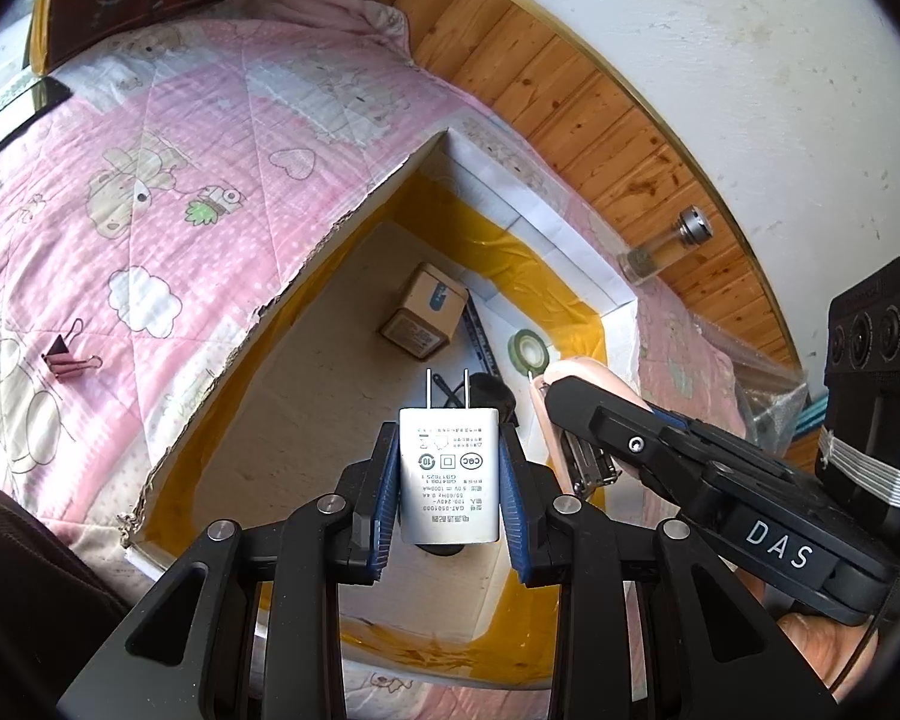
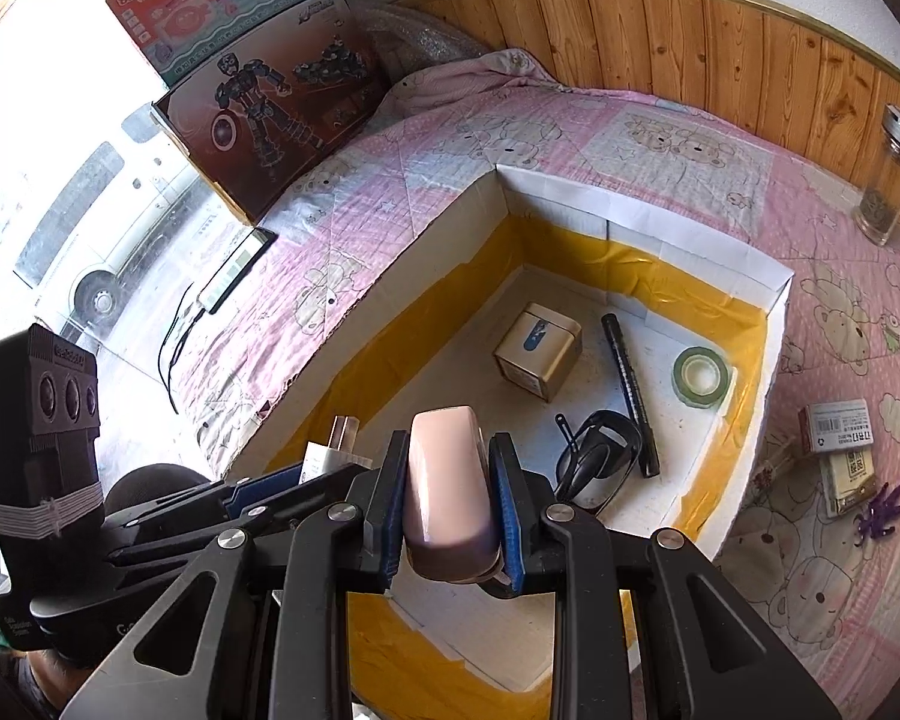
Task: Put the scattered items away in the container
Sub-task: 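Lower the white charger and pink stapler into the box with both grippers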
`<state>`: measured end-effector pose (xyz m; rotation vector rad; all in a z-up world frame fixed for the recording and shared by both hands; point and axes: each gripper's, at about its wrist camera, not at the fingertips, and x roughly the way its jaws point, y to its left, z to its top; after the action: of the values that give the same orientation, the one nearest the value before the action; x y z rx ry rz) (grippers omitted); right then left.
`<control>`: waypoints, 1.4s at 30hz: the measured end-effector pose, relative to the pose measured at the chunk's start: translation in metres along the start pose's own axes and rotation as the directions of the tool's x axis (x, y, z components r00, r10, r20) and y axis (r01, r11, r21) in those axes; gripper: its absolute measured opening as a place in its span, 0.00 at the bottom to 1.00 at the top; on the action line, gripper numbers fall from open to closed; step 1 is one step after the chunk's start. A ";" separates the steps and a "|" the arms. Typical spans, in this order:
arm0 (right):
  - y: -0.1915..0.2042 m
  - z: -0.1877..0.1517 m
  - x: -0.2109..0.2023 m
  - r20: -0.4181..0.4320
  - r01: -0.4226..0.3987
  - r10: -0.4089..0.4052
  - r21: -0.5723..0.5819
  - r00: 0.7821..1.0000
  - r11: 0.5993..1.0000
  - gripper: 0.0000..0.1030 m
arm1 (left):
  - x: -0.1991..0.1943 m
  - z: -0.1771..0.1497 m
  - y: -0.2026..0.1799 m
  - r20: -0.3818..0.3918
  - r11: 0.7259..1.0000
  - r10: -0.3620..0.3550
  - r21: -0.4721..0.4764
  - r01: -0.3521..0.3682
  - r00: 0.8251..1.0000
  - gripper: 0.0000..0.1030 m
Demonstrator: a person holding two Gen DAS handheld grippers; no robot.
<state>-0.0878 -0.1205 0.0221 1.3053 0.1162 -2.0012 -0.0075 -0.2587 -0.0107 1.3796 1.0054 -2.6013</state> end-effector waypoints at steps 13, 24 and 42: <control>0.006 0.021 0.034 -0.072 -0.004 0.003 -0.014 0.997 1.000 0.27 | 0.008 0.000 0.003 -0.027 1.000 0.018 0.001 -0.018 0.999 0.30; 0.015 0.032 0.060 -0.129 -0.005 -0.004 -0.070 0.992 0.998 0.27 | 0.022 0.001 0.002 -0.055 0.999 0.040 0.022 -0.038 0.998 0.30; 0.016 0.049 0.108 -0.213 0.018 -0.043 -0.117 0.976 0.993 0.27 | 0.034 0.014 0.021 -0.102 0.996 0.068 -0.046 -0.073 0.992 0.30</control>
<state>-0.1381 -0.2104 -0.0387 1.4496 0.3502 -1.8444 -0.0316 -0.2744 -0.0421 1.5184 1.0067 -2.4624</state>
